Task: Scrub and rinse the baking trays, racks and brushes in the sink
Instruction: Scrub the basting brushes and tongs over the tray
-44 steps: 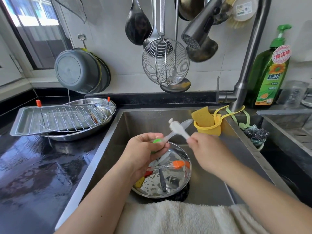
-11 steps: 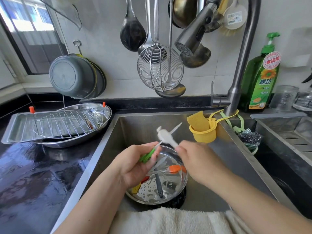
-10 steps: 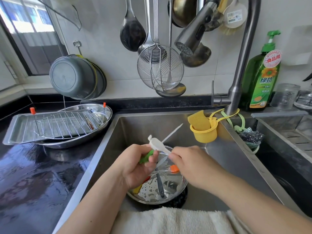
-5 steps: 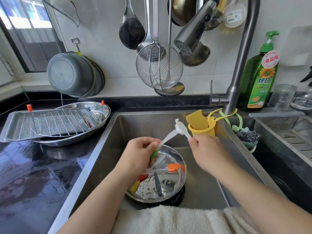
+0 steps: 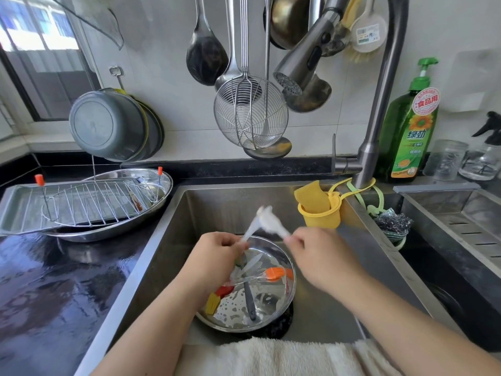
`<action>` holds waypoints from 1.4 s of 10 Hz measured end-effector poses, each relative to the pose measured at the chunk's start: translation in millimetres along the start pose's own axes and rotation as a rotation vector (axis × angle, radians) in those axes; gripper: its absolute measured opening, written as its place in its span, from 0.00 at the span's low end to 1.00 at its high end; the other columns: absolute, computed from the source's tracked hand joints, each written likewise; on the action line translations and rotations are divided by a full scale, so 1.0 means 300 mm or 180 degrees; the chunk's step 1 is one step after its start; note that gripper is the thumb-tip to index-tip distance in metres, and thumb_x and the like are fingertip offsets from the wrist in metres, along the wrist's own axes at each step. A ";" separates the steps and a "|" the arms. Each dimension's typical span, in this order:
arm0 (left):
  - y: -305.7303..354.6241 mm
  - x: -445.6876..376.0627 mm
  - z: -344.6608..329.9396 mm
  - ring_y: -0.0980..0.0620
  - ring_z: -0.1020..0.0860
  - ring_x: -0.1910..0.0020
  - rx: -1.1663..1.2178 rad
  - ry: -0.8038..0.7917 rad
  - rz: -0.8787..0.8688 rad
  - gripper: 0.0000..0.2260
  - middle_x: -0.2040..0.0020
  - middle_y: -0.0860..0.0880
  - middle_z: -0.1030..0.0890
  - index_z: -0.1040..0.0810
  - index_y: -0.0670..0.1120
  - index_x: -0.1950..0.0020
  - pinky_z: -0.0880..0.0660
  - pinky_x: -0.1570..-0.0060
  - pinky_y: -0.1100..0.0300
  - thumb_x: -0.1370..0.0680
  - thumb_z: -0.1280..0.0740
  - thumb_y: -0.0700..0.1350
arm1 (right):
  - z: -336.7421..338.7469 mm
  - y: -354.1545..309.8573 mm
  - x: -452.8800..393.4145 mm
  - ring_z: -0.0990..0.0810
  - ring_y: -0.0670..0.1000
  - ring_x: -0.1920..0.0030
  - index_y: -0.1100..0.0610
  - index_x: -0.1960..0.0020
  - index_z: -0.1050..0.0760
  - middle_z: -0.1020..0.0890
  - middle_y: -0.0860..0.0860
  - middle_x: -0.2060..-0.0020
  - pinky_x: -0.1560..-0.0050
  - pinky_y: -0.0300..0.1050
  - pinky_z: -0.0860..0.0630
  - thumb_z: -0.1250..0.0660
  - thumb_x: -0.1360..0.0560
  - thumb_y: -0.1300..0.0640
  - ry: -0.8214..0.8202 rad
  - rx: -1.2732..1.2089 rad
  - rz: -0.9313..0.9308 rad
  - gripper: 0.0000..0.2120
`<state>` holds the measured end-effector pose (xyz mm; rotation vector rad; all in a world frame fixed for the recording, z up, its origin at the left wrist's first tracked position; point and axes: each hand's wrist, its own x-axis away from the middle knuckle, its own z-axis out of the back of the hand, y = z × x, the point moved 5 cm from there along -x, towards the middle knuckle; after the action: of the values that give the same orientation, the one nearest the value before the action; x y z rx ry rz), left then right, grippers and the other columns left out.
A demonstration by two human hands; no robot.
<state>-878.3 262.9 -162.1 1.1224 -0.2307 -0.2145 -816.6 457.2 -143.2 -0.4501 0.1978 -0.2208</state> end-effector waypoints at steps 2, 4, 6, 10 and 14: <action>0.004 0.010 -0.034 0.53 0.32 0.73 -0.0131 -0.0170 -0.0082 0.11 0.70 0.49 0.26 0.15 0.43 0.55 0.35 0.73 0.60 0.17 0.32 0.46 | -0.033 0.003 -0.004 0.26 0.54 0.65 0.51 0.66 0.31 0.24 0.49 0.68 0.68 0.49 0.33 0.42 0.16 0.46 -0.0415 -0.0037 0.0064 0.21; -0.003 0.005 -0.023 0.55 0.33 0.76 0.0213 -0.0179 -0.0008 0.09 0.73 0.51 0.27 0.16 0.41 0.55 0.35 0.75 0.64 0.17 0.31 0.41 | -0.020 0.037 -0.038 0.24 0.57 0.61 0.51 0.64 0.33 0.23 0.51 0.64 0.67 0.49 0.34 0.45 0.15 0.45 -0.0205 0.0072 -0.0248 0.20; -0.006 0.013 -0.028 0.52 0.27 0.73 0.0430 -0.0287 0.0133 0.11 0.69 0.43 0.22 0.19 0.36 0.55 0.29 0.72 0.63 0.15 0.35 0.39 | -0.080 -0.065 0.037 0.26 0.53 0.66 0.52 0.64 0.30 0.21 0.52 0.66 0.66 0.49 0.32 0.42 0.16 0.47 -0.0877 -0.0255 0.0323 0.20; -0.193 -0.034 -0.033 0.44 0.20 0.42 -0.1002 -0.0471 0.1318 0.20 0.33 0.41 0.20 0.27 0.39 0.27 0.23 0.45 0.56 0.15 0.38 0.50 | -0.101 0.008 -0.029 0.26 0.51 0.65 0.55 0.58 0.21 0.23 0.50 0.67 0.67 0.44 0.35 0.40 0.16 0.47 -0.1162 0.0083 -0.0113 0.18; -0.037 0.039 0.079 0.40 0.19 0.43 -0.0836 0.0742 0.0322 0.15 0.44 0.43 0.16 0.17 0.44 0.41 0.21 0.43 0.51 0.22 0.40 0.37 | -0.013 -0.138 0.007 0.25 0.50 0.63 0.51 0.60 0.24 0.19 0.50 0.62 0.63 0.46 0.31 0.36 0.19 0.51 -0.1345 0.0639 0.0058 0.12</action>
<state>-874.5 234.4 -161.5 0.8633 -0.0489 -0.0215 -822.5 418.7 -128.3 -0.2865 -0.2327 -0.1219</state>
